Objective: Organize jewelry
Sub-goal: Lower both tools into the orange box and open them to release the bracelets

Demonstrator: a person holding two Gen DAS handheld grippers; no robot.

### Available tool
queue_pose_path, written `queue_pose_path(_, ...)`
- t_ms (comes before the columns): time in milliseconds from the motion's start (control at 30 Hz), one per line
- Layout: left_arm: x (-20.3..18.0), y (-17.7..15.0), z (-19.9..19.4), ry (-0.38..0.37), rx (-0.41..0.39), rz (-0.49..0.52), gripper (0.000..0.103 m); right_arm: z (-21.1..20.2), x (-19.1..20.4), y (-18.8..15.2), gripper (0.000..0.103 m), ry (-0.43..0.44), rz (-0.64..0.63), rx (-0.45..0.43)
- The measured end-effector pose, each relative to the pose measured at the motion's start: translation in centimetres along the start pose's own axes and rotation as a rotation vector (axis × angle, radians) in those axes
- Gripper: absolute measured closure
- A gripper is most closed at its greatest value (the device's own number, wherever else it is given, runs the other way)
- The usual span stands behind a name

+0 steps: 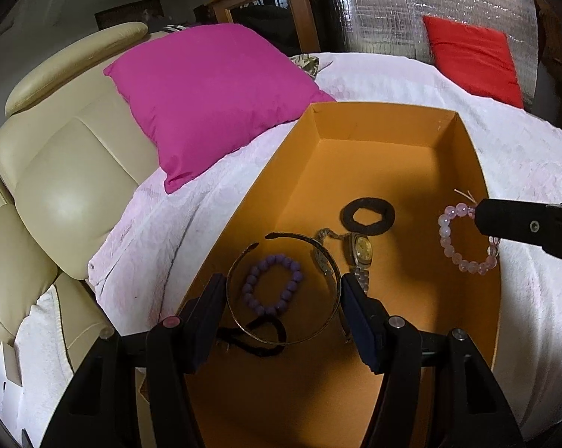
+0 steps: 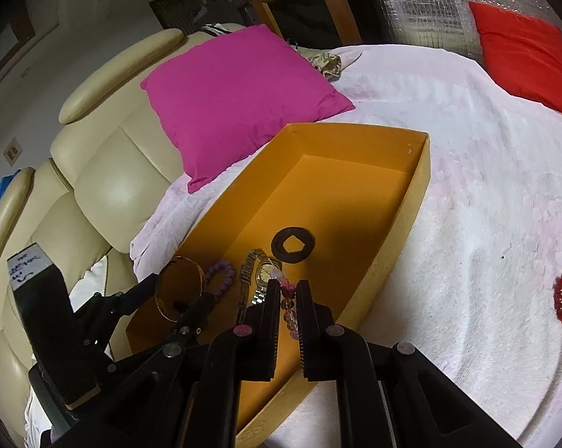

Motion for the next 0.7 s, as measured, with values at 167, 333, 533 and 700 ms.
queue_pose_path(167,-0.2,-0.3,0.4,0.004,0.016,0.010,0.039,0.4,-0.2,-0.2,0.093,-0.004,0.000,0.006)
queue_pose_path(333,-0.2,-0.2,0.3,0.026,0.018,0.025,0.039,0.4,-0.5,-0.2,0.092,0.007,0.036,0.013)
queue_pose_path(533,0.7,0.5,-0.8,0.064,0.003,0.016,0.029,-1.4,-1.4,0.4,0.090,0.029,0.081,-0.014)
queue_pose_path(700,1.6,1.5,-2.9,0.101,-0.028,0.020,0.026,-4.3,-3.0,0.9,0.081,0.000,0.087,-0.053)
Point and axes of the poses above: each gripper's, at about its wrist camera, not at the fingertips, and z roughly the way its jaws point, x to its left, y to its top, the point moved 9 cm from there along z, roughly the way its jaws point, and after that the axes turned 3 degrees about -x, right-handed, at the moved point
